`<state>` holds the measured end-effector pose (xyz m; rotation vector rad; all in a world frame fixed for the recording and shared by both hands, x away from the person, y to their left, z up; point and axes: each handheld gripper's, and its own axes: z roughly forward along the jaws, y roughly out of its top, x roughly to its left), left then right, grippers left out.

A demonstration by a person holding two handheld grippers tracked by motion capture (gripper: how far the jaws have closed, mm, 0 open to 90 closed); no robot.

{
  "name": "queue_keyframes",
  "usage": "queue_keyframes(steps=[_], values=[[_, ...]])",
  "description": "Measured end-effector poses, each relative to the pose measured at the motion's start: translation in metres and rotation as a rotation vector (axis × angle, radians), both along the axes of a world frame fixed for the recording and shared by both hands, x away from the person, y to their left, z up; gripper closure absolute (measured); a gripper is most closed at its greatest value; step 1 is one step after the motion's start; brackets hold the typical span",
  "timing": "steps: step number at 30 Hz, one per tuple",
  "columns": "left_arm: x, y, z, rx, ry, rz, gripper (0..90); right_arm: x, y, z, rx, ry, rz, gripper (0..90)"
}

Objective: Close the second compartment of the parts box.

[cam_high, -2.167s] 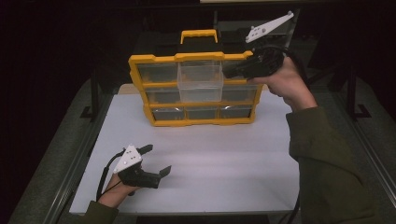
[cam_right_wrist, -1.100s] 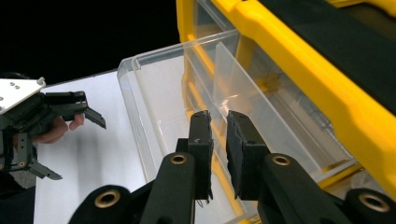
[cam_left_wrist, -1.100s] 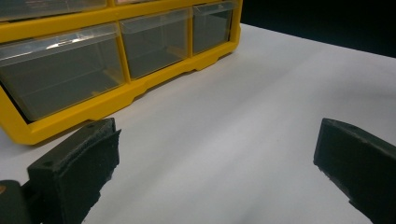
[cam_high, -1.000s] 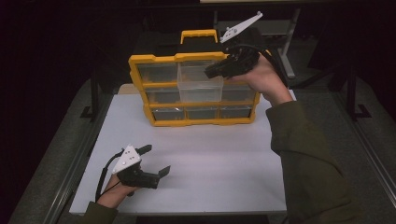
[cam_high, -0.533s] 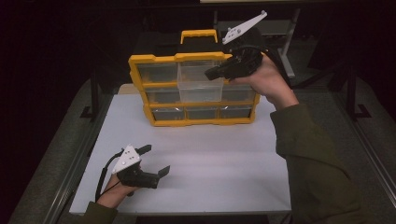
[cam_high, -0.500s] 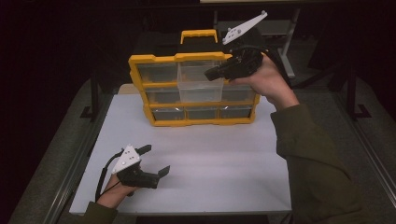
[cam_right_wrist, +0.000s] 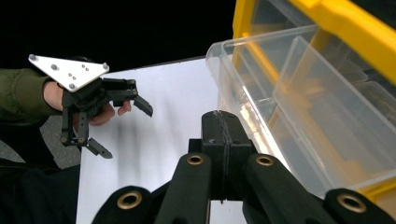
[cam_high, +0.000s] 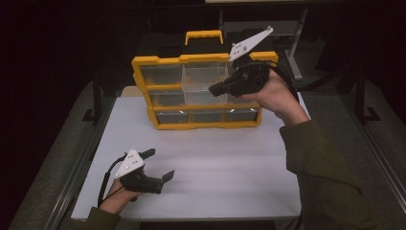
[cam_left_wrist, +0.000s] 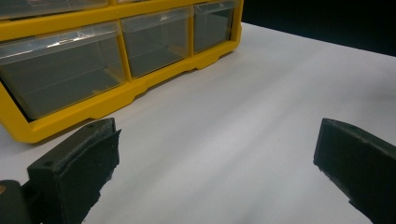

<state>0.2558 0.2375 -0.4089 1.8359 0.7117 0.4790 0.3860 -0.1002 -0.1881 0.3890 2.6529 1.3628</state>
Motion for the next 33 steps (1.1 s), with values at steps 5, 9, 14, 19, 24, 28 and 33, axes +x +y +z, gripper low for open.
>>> queue_keyframes(steps=[5, 9, 14, 19, 24, 28, 33], values=[[0.000, 0.000, 0.000, -0.007, 0.007, 0.004, 0.0, 0.003, 0.001, -0.005, -0.008, 0.003, -0.007, 89.2], [0.000, 0.000, 0.000, -0.005, -0.001, 0.003, 0.0, 0.005, 0.003, -0.006, -0.011, 0.002, -0.013, 89.2], [0.000, 0.000, 0.000, -0.003, 0.006, 0.001, 0.0, 0.007, 0.004, -0.006, -0.005, -0.004, -0.010, 89.3], [0.000, 0.000, 0.000, -0.003, 0.001, 0.001, 0.0, 0.009, 0.004, -0.006, 0.001, 0.000, -0.019, 89.4], [-0.001, 0.000, 0.000, -0.003, 0.007, 0.001, 0.0, 0.013, 0.005, -0.006, -0.001, -0.003, -0.023, 89.3], [-0.001, -0.001, 0.000, -0.012, 0.004, 0.002, 0.0, 0.017, 0.007, -0.006, -0.001, 0.000, -0.034, 89.3], [-0.001, 0.000, 0.000, -0.007, 0.002, -0.001, 0.0, 0.023, 0.009, -0.006, 0.002, 0.001, -0.052, 89.3]])
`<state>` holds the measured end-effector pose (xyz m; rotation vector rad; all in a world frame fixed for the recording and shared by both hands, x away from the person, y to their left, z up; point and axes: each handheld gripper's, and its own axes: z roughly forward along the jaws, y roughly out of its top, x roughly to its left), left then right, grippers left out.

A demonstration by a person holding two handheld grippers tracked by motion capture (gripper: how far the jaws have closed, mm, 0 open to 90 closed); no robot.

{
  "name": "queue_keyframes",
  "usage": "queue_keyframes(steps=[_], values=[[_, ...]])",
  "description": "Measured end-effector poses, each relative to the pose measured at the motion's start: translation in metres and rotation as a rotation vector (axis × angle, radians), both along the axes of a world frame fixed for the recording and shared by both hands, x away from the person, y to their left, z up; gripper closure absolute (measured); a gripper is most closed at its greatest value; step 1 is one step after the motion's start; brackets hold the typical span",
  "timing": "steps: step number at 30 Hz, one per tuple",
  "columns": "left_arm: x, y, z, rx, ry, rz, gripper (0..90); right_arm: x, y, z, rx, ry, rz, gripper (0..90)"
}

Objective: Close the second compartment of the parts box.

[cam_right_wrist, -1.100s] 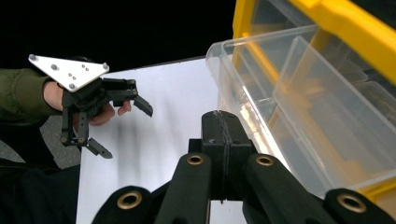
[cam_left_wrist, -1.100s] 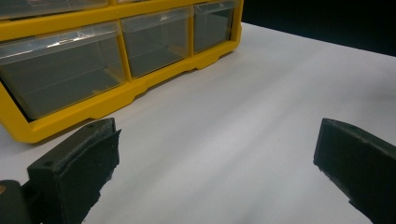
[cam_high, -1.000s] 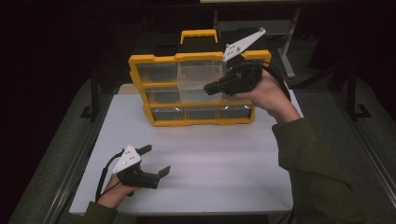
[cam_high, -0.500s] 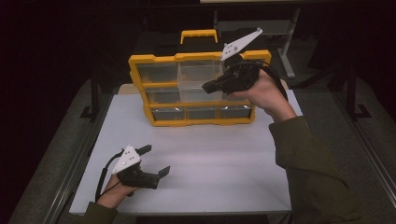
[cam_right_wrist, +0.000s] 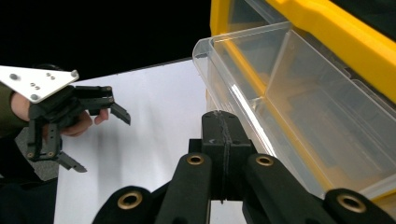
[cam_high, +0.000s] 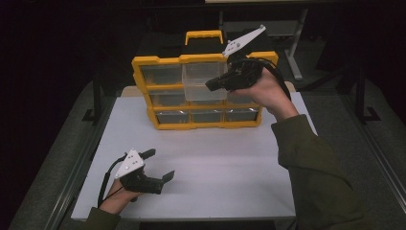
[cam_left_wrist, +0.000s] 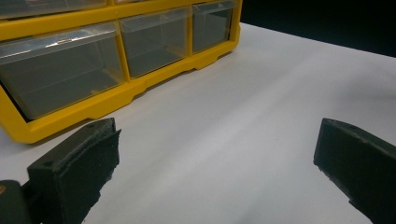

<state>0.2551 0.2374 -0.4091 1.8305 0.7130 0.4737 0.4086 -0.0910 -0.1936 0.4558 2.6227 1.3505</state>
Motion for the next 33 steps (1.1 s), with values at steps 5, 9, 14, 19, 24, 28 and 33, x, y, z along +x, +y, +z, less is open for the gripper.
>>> queue_keyframes(steps=[5, 9, 14, 19, 24, 28, 33], values=[[0.000, 0.000, 0.000, -0.007, 0.000, 0.005, 0.0, 0.007, 0.001, 0.001, 0.010, 0.005, -0.019, 89.4], [0.000, 0.001, -0.001, -0.007, 0.001, 0.006, 0.0, 0.011, 0.002, 0.001, 0.011, 0.011, -0.035, 89.4], [-0.001, 0.000, 0.000, -0.006, -0.001, 0.005, 0.0, 0.019, 0.004, 0.001, 0.016, 0.009, -0.056, 89.4], [-0.002, 0.001, 0.000, -0.007, 0.006, 0.006, 0.0, 0.027, 0.005, 0.001, 0.018, 0.005, -0.068, 89.4], [-0.002, 0.000, 0.000, -0.003, 0.004, 0.004, 0.0, 0.034, 0.007, 0.001, 0.028, 0.015, -0.097, 89.4], [-0.002, 0.001, 0.000, -0.003, 0.005, 0.004, 0.0, 0.040, 0.008, 0.000, 0.034, 0.012, -0.114, 89.4], [-0.002, 0.000, 0.000, 0.000, 0.000, 0.002, 0.0, 0.046, 0.007, -0.001, 0.047, 0.006, -0.139, 89.4]])
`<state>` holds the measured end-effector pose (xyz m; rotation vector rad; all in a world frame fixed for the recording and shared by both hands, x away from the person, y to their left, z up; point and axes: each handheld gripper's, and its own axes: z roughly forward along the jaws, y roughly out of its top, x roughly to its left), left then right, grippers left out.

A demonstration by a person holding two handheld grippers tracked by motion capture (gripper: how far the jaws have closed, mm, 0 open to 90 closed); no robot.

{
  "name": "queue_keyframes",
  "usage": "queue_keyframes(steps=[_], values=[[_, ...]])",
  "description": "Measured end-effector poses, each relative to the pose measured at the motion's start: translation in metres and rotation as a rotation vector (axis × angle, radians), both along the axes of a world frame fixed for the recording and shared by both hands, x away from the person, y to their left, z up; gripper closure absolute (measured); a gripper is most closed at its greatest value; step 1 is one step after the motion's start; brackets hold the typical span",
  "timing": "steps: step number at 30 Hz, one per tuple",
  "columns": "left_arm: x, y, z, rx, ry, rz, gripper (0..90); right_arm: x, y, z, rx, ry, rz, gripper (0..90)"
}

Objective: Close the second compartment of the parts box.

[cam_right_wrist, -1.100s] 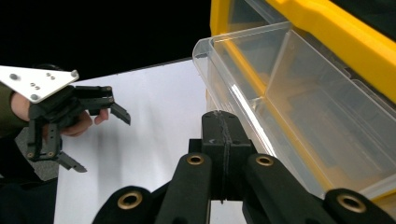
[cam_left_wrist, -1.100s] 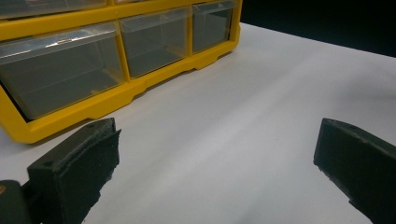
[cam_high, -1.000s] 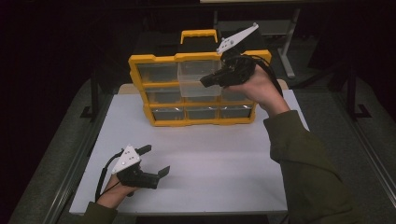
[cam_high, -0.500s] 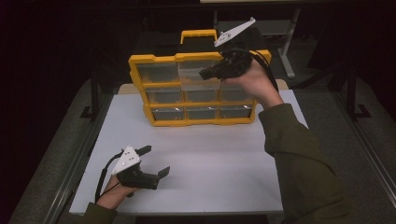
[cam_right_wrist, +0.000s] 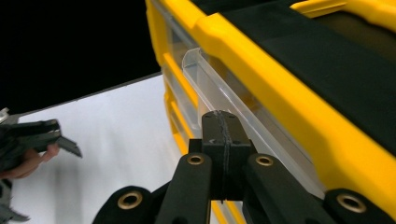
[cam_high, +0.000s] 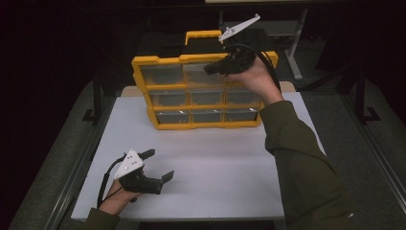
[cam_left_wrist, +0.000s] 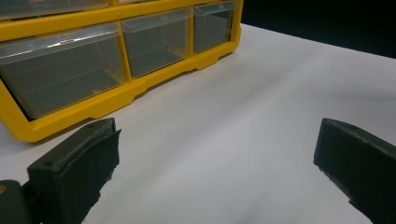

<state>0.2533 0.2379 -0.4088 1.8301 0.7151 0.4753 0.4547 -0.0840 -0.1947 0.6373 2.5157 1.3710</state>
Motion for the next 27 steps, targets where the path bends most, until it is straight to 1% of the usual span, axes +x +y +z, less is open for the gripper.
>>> queue_keyframes(steps=[2, 6, 8, 11, 13, 14, 16, 19, 22, 23, 24, 27], values=[[0.000, 0.000, 0.000, -0.001, 0.003, 0.003, 0.0, 0.002, 0.000, -0.001, 0.004, 0.008, -0.005, 89.4], [0.000, -0.001, 0.000, -0.012, 0.009, 0.010, 0.0, 0.005, 0.000, -0.001, 0.008, 0.011, -0.015, 89.4], [0.000, -0.002, 0.000, -0.001, 0.001, 0.004, 0.0, 0.006, 0.000, -0.002, -0.004, 0.003, -0.014, 89.4], [0.000, -0.002, 0.000, 0.003, 0.003, 0.002, 0.0, 0.006, -0.001, -0.002, -0.003, 0.007, -0.021, 89.4], [0.000, -0.002, -0.001, 0.002, 0.003, 0.003, 0.0, 0.006, -0.002, -0.003, 0.004, 0.009, -0.022, 89.4], [0.000, -0.002, -0.001, 0.000, 0.005, 0.003, 0.0, 0.006, -0.003, -0.003, -0.002, 0.002, -0.017, 89.4], [0.000, -0.002, -0.001, -0.003, 0.005, 0.002, 0.0, 0.005, -0.003, -0.004, 0.002, 0.002, -0.021, 89.4], [0.002, -0.001, 0.000, -0.003, -0.005, -0.001, 0.0, 0.003, -0.006, -0.006, 0.024, 0.005, -0.019, 89.4], [0.002, -0.001, -0.001, -0.005, -0.004, -0.004, 0.0, -0.004, -0.009, -0.011, 0.027, 0.012, -0.017, 89.4], [0.002, -0.002, -0.001, -0.011, 0.003, -0.001, 0.0, -0.007, -0.010, -0.013, 0.025, 0.017, -0.018, 89.3], [0.002, -0.003, -0.001, -0.014, 0.005, 0.000, 0.0, -0.009, -0.012, -0.015, 0.023, 0.012, -0.018, 89.4], [0.003, -0.003, -0.001, -0.002, -0.005, -0.012, 0.0, -0.015, -0.016, -0.020, 0.019, 0.012, -0.015, 89.3]])
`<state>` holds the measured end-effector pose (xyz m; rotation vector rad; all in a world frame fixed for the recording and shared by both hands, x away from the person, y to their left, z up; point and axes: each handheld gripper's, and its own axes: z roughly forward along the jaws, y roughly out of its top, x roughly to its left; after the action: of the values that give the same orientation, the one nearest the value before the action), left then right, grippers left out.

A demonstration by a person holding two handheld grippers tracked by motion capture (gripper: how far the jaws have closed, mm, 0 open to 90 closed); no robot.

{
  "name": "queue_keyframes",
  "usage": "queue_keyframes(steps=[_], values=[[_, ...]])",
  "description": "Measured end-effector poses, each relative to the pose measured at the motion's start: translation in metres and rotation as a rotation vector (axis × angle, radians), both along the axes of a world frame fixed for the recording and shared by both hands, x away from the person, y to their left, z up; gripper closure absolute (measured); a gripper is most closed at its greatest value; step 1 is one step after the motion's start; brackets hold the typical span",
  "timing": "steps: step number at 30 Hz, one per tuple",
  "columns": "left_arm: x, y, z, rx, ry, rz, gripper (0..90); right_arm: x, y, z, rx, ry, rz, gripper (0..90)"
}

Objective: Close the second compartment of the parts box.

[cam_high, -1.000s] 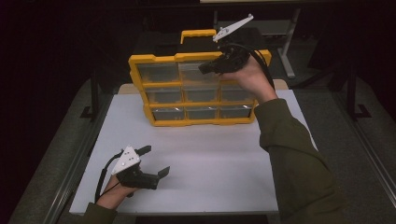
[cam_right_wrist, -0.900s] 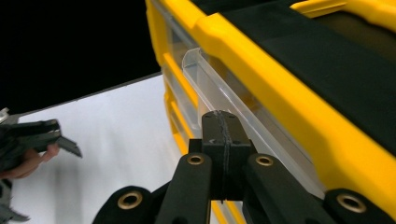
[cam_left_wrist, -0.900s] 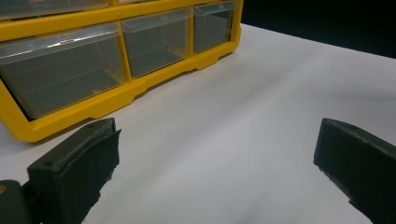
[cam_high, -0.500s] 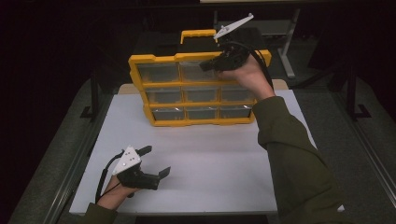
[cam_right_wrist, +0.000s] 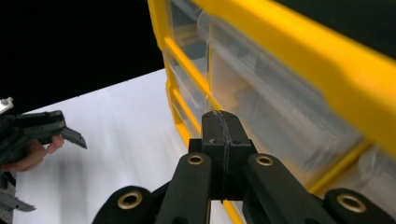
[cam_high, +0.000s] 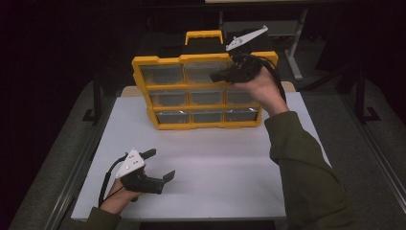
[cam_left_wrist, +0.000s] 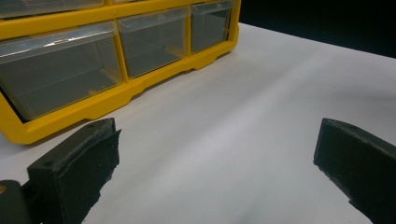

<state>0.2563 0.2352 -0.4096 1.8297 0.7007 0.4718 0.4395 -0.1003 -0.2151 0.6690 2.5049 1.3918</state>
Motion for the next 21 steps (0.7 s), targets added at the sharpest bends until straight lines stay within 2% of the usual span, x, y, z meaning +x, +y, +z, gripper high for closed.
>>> queue_keyframes(steps=[4, 5, 14, 15, 16, 19, 21], values=[[0.000, 0.000, 0.000, -0.002, 0.003, 0.000, 0.0, -0.008, -0.005, -0.005, 0.006, 0.008, -0.005, 89.3], [0.000, 0.000, 0.000, 0.001, 0.008, -0.001, 0.0, -0.015, -0.008, -0.008, 0.016, 0.021, -0.014, 88.4], [0.000, 0.001, 0.002, 0.015, 0.011, -0.006, 0.0, -0.038, -0.024, -0.031, 0.043, 0.008, -0.058, 70.3], [0.000, 0.001, 0.002, 0.013, 0.016, -0.004, 0.0, -0.038, -0.024, -0.031, 0.043, 0.008, -0.058, 70.3], [0.000, 0.002, 0.004, 0.022, 0.011, -0.005, 0.0, -0.041, -0.028, -0.036, 0.050, 0.006, -0.068, 64.2], [-0.002, 0.003, 0.004, 0.005, 0.019, 0.002, 0.0, -0.047, -0.033, -0.045, 0.064, 0.001, -0.075, 55.2], [-0.002, 0.005, 0.005, 0.001, 0.019, 0.008, 0.0, -0.052, -0.035, -0.052, 0.056, -0.006, -0.076, 49.1]])
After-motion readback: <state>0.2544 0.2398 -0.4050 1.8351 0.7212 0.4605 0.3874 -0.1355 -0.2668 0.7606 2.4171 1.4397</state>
